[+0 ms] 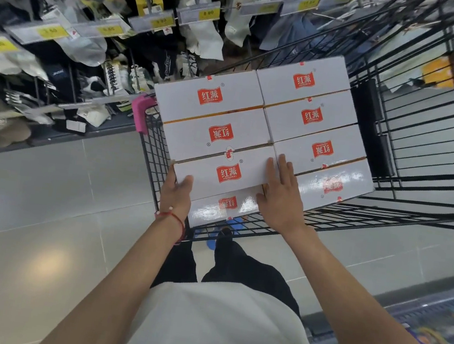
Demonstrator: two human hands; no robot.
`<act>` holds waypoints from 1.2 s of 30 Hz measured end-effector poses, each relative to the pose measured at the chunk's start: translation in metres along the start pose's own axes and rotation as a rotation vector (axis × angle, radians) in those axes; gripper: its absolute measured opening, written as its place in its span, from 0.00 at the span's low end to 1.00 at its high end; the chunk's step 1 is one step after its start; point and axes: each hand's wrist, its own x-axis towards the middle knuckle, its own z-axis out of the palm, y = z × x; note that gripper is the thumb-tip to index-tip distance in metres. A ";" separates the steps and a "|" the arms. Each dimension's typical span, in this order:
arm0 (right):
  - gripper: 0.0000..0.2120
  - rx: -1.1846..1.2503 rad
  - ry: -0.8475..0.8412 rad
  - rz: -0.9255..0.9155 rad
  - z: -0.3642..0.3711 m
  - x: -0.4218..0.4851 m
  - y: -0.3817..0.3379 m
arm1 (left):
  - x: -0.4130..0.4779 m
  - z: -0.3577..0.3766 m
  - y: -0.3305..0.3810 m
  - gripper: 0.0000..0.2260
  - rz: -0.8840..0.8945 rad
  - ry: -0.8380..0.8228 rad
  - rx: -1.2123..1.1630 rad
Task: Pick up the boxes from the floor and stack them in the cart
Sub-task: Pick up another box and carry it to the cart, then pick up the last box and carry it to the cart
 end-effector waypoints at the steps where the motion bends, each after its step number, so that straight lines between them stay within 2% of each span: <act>1: 0.38 -0.009 0.003 -0.001 0.000 0.000 -0.001 | 0.000 0.000 -0.001 0.17 0.014 0.002 0.018; 12: 0.39 -0.052 -0.005 0.079 0.003 0.002 -0.013 | -0.007 -0.007 0.005 0.21 0.149 -0.062 0.182; 19: 0.41 -0.050 -0.045 0.067 0.004 0.001 -0.011 | -0.011 -0.014 0.011 0.20 0.141 -0.067 0.210; 22: 0.40 -0.079 -0.134 -0.015 -0.006 0.001 -0.006 | -0.019 -0.017 0.007 0.19 0.119 -0.046 0.197; 25: 0.34 0.014 -0.209 -0.132 -0.020 -0.007 -0.003 | -0.041 -0.020 -0.005 0.19 0.119 -0.001 0.096; 29: 0.24 0.196 -0.171 -0.271 -0.030 -0.034 -0.011 | -0.084 -0.028 -0.026 0.22 0.064 0.071 -0.017; 34: 0.18 0.262 -0.178 -0.430 -0.024 -0.066 -0.041 | -0.123 -0.059 -0.054 0.12 0.054 0.177 -0.248; 36: 0.17 0.276 -0.197 -0.498 -0.021 -0.079 -0.058 | -0.141 -0.074 -0.068 0.11 0.056 0.207 -0.315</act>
